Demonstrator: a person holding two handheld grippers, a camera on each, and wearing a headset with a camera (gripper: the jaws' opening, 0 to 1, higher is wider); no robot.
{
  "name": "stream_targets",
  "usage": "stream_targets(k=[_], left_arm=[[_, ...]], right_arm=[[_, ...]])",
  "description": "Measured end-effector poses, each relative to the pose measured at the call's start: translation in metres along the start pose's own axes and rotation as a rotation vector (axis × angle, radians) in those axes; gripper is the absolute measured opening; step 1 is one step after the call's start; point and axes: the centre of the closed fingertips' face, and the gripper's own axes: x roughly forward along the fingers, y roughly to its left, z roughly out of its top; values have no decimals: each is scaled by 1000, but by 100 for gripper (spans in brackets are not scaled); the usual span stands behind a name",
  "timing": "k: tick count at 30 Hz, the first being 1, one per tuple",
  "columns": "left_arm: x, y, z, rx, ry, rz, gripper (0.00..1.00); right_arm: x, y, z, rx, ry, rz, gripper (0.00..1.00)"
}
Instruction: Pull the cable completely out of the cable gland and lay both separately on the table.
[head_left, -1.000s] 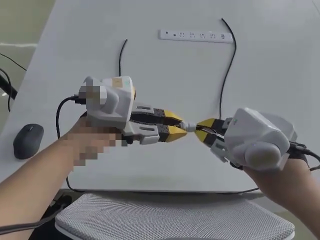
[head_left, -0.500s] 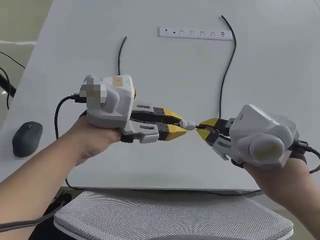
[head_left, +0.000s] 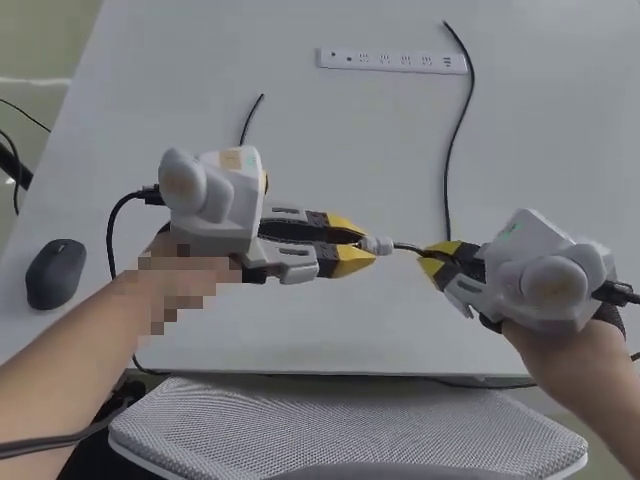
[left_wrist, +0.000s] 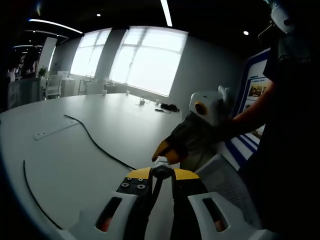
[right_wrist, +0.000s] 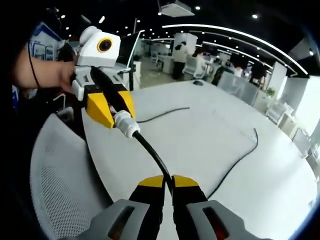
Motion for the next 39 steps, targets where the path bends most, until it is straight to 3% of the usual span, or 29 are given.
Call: stream_targets(k=[10,15,28,30,39], left_arm=[[2,1,-2,-17,-13,3,15],[6,-1,-3,-19,-9,4,15],[4,3,-4,-14,-2,13,15],[4,4,-4,-13,0,17,15],[1,7,0,-17,-15,22,15]], right_arm=[[6,-16,-33,240,77,-60,0],[9,-13,-39,286,92,-54,0],[3,-9,-40,219,79,-42,1],[2,-9,-39,154,79,-50,1],[-5,-13,-29,13,58,-84,1]])
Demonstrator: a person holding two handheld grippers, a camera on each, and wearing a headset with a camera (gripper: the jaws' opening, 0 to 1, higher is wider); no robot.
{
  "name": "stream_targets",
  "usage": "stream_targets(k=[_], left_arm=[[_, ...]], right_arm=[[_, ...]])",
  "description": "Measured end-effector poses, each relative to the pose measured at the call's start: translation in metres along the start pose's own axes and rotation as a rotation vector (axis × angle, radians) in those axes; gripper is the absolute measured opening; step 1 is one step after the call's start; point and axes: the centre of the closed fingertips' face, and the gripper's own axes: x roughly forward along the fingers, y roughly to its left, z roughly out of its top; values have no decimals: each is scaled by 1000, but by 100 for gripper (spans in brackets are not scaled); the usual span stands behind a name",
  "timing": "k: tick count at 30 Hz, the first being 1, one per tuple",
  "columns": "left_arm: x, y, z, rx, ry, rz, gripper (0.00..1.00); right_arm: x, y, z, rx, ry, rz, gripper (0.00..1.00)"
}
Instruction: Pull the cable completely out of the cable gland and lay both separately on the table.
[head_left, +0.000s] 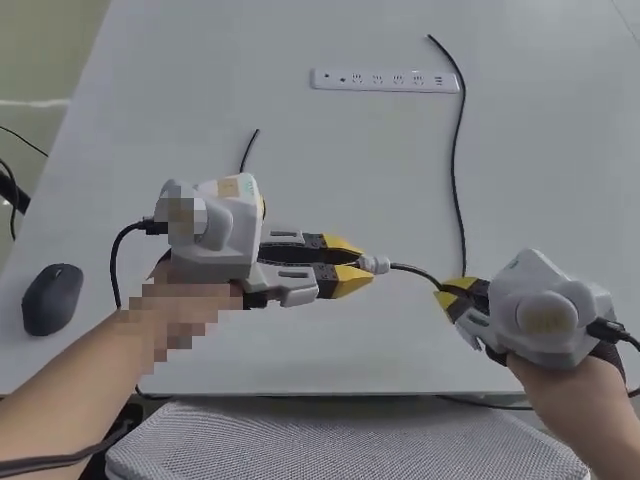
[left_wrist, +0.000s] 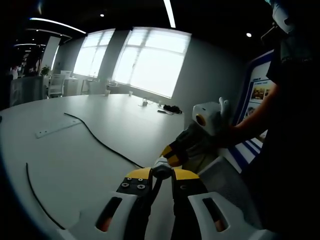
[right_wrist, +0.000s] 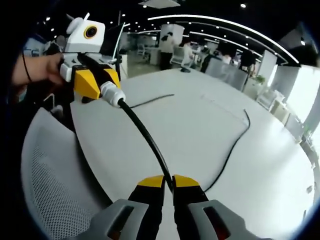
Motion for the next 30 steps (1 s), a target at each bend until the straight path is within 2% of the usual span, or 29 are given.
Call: stream_targets(k=[3,8,10,16,19,26,30], left_arm=[[-1,1,0,-1,-1,1,15],[-2,0,-1,-1,3,1,15],[-2,1,-1,0,4,1,15],[-2,2,1,3,1,-4,15],[-2,2,1,2,2,-8,15],[0,2,1,3,2,-13,15],[1,3,1,5,4,-12,15]], right_arm=[[-3,-1,4,-43,-3,-10,2],[-12,4,22,-78,-44,-8,10],[-14,11,34,-114,-70,12,12],[-14,21,57,-210,-95,36,16],[-12,30,65,-297,-98,48,15],[-8,43,75,-379,-98,63,9],[-5,46,79,-416,-93,60,7]])
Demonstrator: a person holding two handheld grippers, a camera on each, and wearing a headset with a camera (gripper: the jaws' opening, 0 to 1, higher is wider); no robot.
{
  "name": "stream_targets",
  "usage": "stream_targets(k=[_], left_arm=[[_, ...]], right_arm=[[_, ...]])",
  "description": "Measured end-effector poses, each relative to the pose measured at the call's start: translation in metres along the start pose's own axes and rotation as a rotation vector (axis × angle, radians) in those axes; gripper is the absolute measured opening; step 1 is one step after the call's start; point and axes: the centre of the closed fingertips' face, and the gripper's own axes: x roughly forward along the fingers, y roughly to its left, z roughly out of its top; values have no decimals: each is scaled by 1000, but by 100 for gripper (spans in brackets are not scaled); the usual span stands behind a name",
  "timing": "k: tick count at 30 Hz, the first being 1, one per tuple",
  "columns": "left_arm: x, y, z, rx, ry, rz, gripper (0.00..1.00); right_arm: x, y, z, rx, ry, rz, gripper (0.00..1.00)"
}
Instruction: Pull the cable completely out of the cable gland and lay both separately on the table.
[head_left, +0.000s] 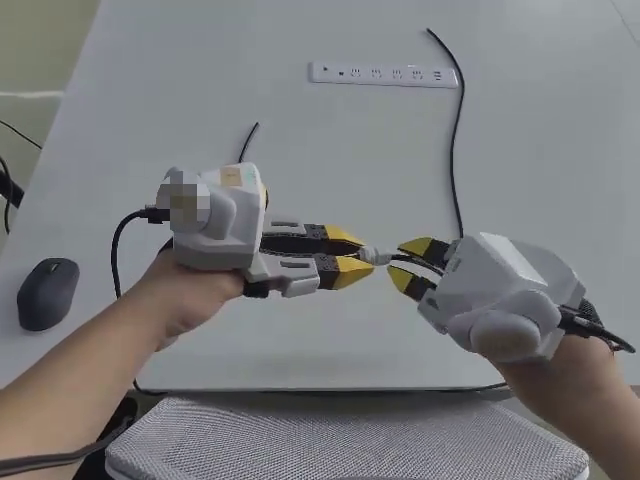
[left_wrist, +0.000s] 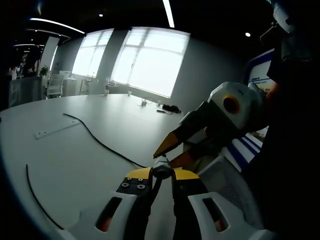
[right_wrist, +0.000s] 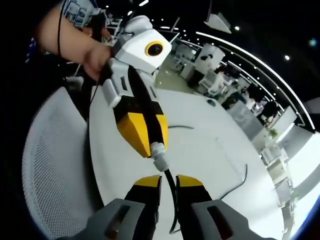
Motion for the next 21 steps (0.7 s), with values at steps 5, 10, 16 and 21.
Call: stream_targets(k=[5,10,16,21], left_arm=[[0,1,0,-1,1,3,15],[0,1,-2,2,9,2,15],[1,0,-3,16,15,1,15],[2,0,-3,13,14,0,15]], right_arm=[[0,-3,3,-24,-3,-4,3],[1,0,3,-39,-5,4,1],[0,2,0,-12,-4,11,0],[0,2,-1,11,-5,15,0]])
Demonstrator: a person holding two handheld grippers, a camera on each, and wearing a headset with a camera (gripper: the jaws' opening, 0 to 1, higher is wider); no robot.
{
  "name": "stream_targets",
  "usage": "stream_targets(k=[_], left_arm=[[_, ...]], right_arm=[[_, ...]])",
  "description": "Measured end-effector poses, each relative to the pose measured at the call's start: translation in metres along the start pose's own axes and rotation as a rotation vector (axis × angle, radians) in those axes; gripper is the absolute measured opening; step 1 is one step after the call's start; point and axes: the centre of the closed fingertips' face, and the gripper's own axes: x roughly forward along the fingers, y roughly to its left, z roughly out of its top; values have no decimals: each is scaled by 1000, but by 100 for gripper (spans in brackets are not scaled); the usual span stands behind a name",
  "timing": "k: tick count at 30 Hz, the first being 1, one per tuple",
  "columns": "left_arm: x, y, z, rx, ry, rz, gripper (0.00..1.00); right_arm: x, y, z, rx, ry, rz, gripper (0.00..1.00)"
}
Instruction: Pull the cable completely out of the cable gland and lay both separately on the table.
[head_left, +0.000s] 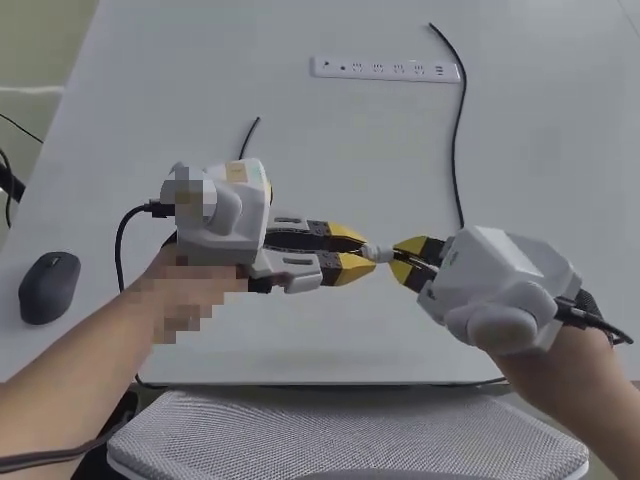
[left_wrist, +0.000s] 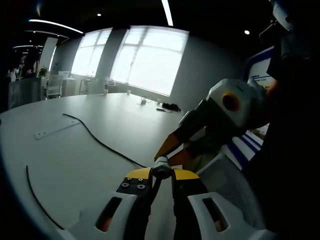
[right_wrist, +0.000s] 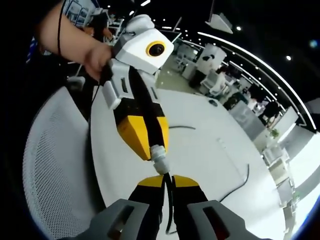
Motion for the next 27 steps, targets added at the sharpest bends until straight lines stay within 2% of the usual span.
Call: stream_targets(k=[12,14,19,24,27], left_arm=[[0,-2,-2,18,7,11,15],[-1,-1,-2,18,8,14,15],[-2,-2,-4,17,13,15,15],[-1,-2,-3,13,11,16,15],[0,-2,-3,12,11,16,15]], right_arm=[[1,1,-4,41,-5,-5,0],[1,1,-8,71,-3,-5,0],[0,0,-14,90,5,-6,0],[-1,-4,-22,174,6,-17,0],[-1,-6,-26,183,11,-23,0]])
